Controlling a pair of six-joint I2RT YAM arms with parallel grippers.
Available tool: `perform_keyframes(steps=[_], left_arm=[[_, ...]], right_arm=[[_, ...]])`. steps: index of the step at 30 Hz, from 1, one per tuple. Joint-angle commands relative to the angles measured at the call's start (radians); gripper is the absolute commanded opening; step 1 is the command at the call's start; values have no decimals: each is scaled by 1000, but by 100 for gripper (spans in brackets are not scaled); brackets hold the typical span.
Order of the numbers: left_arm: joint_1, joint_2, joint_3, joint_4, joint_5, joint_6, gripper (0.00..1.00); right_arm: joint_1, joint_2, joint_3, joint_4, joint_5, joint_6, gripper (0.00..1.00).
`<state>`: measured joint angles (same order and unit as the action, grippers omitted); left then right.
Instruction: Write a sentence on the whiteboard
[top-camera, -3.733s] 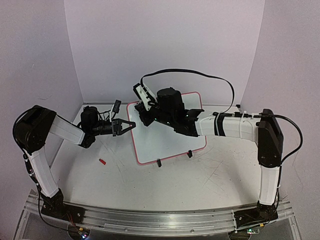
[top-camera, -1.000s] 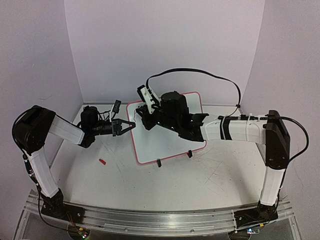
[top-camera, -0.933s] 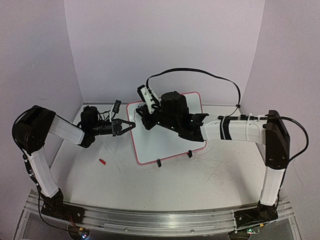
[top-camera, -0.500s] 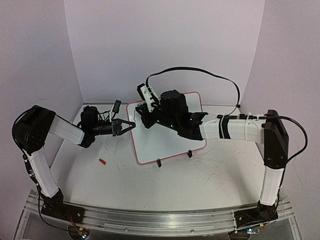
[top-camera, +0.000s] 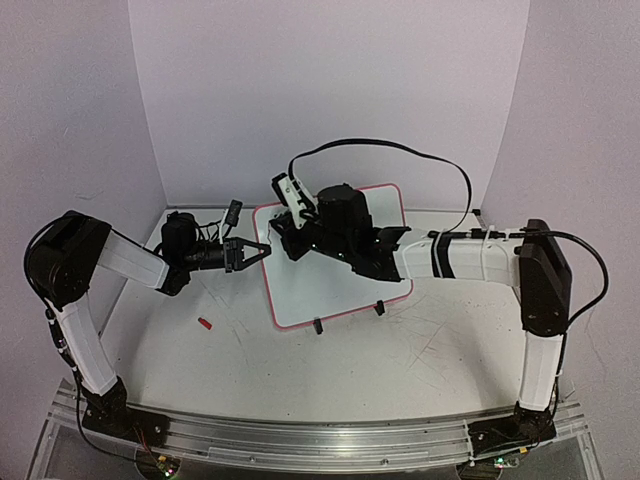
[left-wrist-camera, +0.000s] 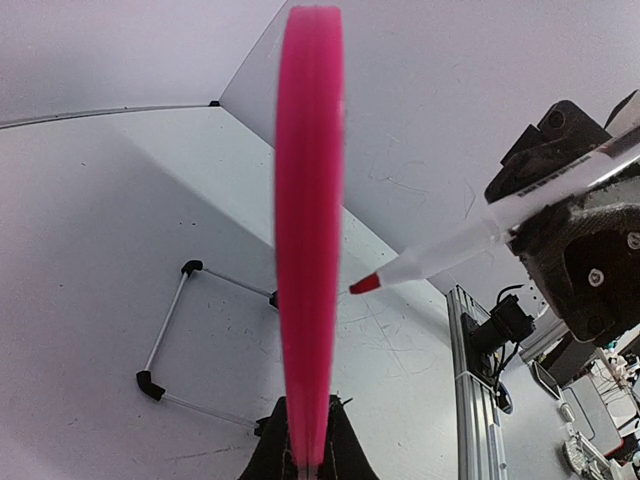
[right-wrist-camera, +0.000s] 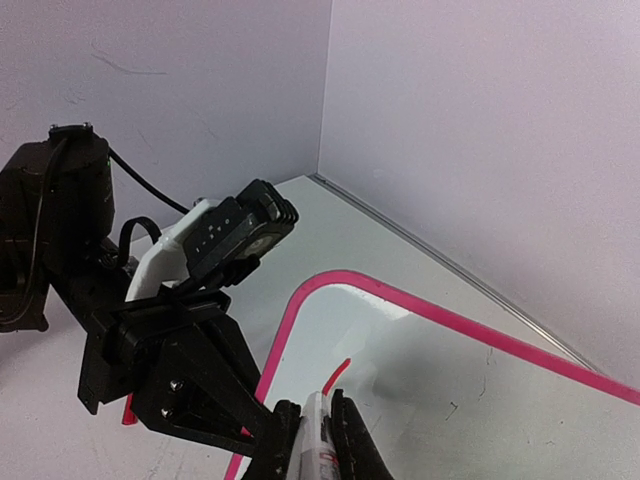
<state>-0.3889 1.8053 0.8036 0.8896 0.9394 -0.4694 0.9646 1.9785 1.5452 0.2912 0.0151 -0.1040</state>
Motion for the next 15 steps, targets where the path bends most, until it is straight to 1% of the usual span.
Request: perform_keyframes(steps=[1,8,15], left_arm=[[5,-35,24,9,-6,54,0],[5,-37,24,6,-4,57,0],[5,-38,26,3,-5,58,0]], right_arm=[[-4,21,49,22,5,10,0],[-5,28,50,22,23,6,0],[-5,13,36,19,73,6,0]])
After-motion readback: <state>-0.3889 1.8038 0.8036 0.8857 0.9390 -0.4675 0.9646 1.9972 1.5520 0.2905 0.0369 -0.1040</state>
